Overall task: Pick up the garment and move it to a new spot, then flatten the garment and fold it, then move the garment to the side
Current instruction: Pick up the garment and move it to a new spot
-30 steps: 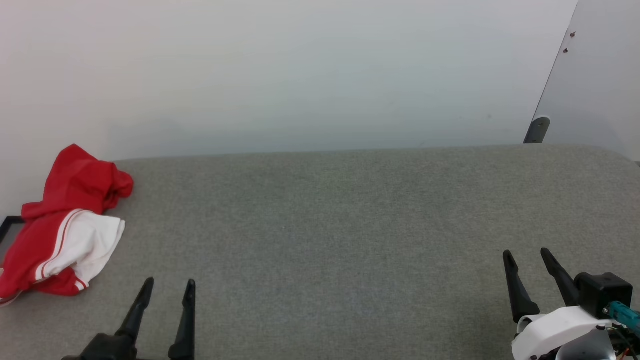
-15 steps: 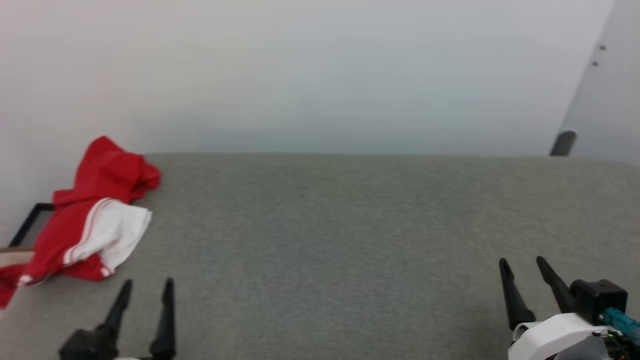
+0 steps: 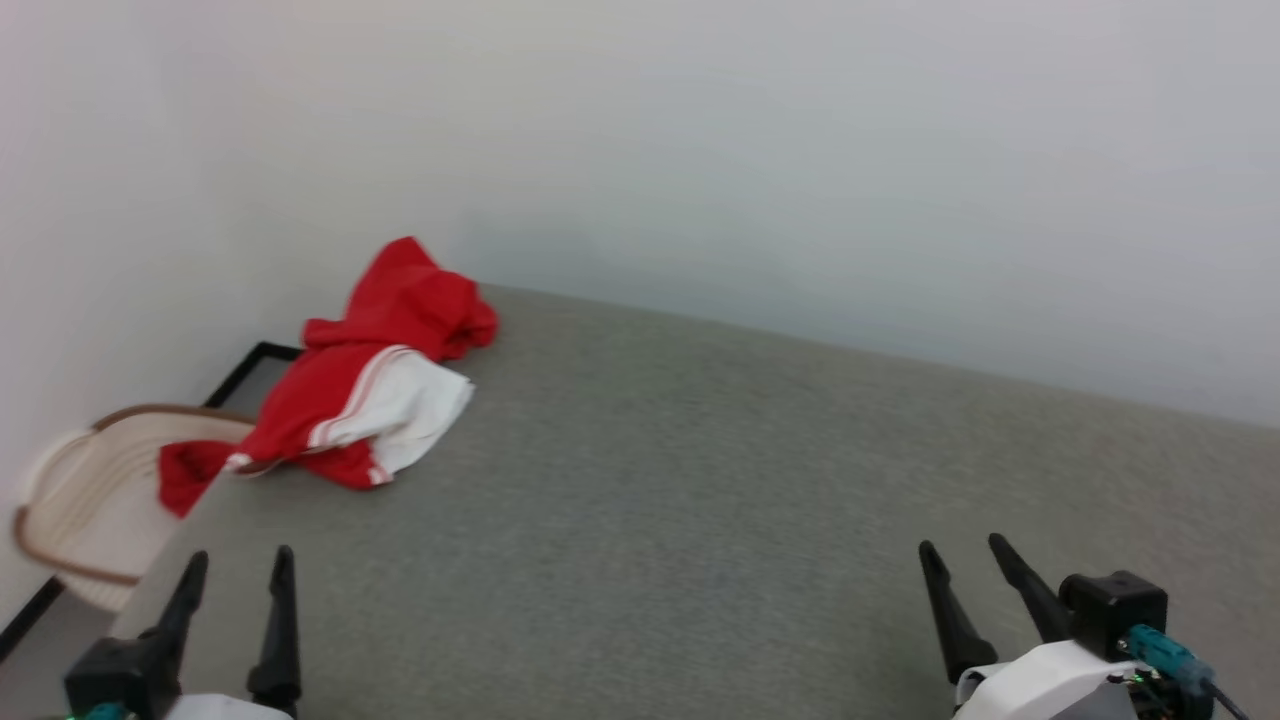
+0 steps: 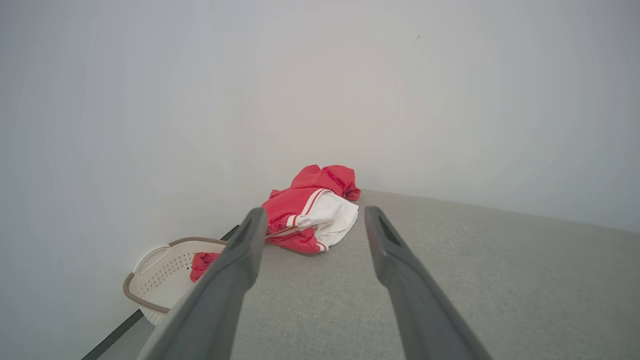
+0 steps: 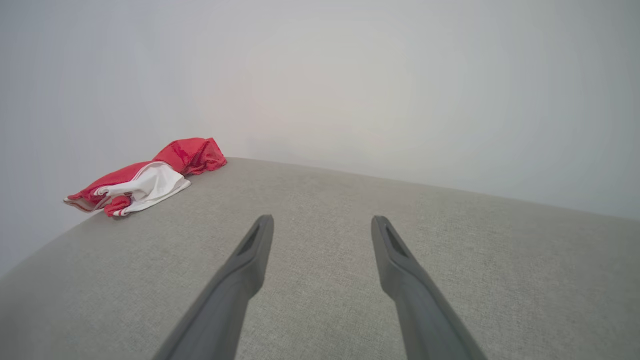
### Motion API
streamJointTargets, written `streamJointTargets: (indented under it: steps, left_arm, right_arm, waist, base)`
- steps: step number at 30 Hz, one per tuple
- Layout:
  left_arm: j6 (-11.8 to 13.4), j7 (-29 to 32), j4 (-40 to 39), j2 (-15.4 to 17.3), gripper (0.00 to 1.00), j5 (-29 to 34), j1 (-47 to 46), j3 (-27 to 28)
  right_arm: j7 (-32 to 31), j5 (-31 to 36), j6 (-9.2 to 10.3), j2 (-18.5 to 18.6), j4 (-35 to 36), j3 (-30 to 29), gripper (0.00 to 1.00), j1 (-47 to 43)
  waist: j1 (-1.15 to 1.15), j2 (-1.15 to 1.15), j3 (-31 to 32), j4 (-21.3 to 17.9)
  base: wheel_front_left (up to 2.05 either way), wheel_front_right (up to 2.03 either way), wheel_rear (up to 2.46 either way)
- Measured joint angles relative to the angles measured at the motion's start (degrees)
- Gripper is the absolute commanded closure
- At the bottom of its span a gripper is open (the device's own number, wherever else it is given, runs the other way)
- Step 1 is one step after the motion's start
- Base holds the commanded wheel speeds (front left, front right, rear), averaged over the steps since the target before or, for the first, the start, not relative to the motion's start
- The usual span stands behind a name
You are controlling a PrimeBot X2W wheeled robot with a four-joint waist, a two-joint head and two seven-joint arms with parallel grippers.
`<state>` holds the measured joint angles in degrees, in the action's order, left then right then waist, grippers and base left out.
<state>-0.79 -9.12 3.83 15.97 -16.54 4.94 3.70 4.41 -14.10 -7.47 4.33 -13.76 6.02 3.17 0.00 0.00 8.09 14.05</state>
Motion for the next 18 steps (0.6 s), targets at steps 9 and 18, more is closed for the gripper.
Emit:
streamJointTargets:
  steps: [9, 18]
  left_arm:
    - [1.8, 0.3, -2.2, 0.4, 0.0, -1.1, 0.8, 2.0]
    - [1.9, 2.9, -3.4, 0.2, 0.0, -3.4, -0.1, 2.0]
  right_arm:
    - [0.2, -0.4, 0.0, -0.4, -2.0, 3.4, 0.0, 3.3]
    - [0.7, -1.5, 0.0, 0.5, -3.8, 4.3, 0.0, 4.5]
  waist:
    - [0.0, 0.0, 0.4, 7.6]
    - [0.0, 0.0, -0.7, 9.8]
  base:
    - [0.0, 0.0, 0.0]
    - [0.0, 0.0, 0.0]
